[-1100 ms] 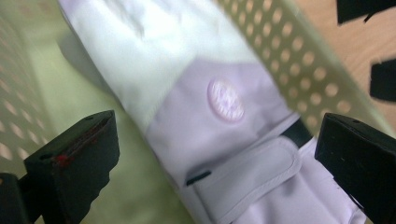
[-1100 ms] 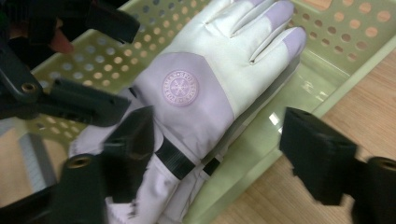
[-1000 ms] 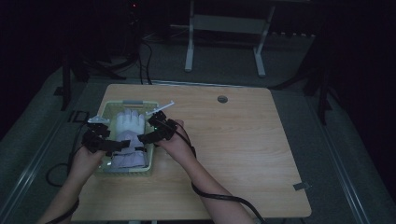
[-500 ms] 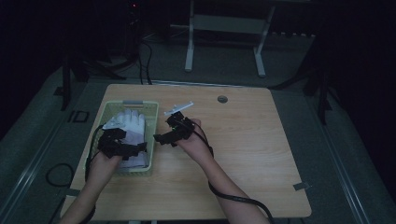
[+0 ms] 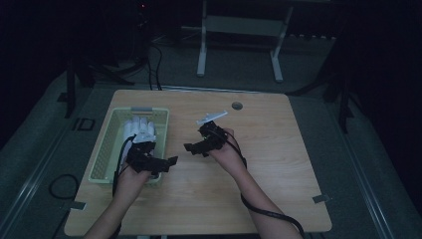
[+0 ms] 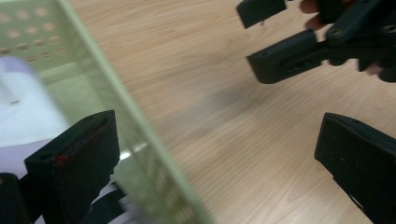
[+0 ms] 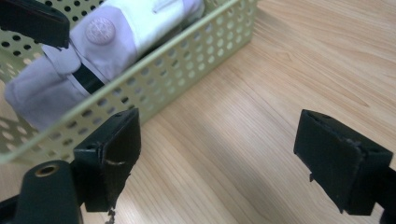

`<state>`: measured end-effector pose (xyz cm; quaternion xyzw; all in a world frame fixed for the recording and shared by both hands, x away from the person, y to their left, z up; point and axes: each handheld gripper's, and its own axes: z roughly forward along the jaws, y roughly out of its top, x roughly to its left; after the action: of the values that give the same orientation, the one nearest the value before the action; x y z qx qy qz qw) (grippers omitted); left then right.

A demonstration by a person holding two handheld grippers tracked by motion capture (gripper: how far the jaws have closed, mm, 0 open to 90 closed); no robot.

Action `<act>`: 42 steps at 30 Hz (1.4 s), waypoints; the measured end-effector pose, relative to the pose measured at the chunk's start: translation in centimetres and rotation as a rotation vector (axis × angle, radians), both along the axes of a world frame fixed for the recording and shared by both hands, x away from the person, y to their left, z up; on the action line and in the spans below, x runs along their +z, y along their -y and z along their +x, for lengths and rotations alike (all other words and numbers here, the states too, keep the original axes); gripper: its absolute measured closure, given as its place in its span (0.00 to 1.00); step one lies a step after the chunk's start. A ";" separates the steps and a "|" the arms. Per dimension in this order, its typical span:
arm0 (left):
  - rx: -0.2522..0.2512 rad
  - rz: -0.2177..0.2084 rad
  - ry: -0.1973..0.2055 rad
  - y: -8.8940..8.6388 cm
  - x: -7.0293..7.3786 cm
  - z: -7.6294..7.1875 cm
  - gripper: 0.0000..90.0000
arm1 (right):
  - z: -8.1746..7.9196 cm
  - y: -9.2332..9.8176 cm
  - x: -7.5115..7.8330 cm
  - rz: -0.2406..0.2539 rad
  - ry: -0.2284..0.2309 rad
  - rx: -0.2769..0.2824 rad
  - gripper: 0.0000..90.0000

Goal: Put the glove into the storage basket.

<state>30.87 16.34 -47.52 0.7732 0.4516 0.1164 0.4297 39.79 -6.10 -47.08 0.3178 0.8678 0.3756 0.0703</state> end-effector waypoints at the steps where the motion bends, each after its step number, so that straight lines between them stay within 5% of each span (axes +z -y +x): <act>1: -0.008 0.004 -0.002 0.4 -0.1 0.0 0.00 | 0.0 0.3 -0.1 -0.003 0.001 0.000 0.17; 20: -0.101 0.039 0.029 5.7 -1.7 -1.0 0.00 | -0.8 5.9 -2.9 0.010 -0.013 -0.021 0.16; 30: -0.156 0.018 0.010 7.7 -3.4 -1.5 0.00 | -1.6 8.4 -4.5 0.008 -0.028 -0.037 0.16; 37: -0.186 0.071 0.019 9.1 -5.1 -1.7 0.00 | -2.1 10.5 -5.8 0.029 -0.033 -0.062 0.17; 42: -0.227 0.051 0.006 9.9 -6.1 -1.8 0.00 | -2.4 11.7 -6.4 0.046 -0.023 -0.075 0.17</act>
<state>29.10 6.47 -53.61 0.8296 0.3568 0.0807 0.4218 37.36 -17.76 -53.43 0.3561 0.8472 0.3886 0.0670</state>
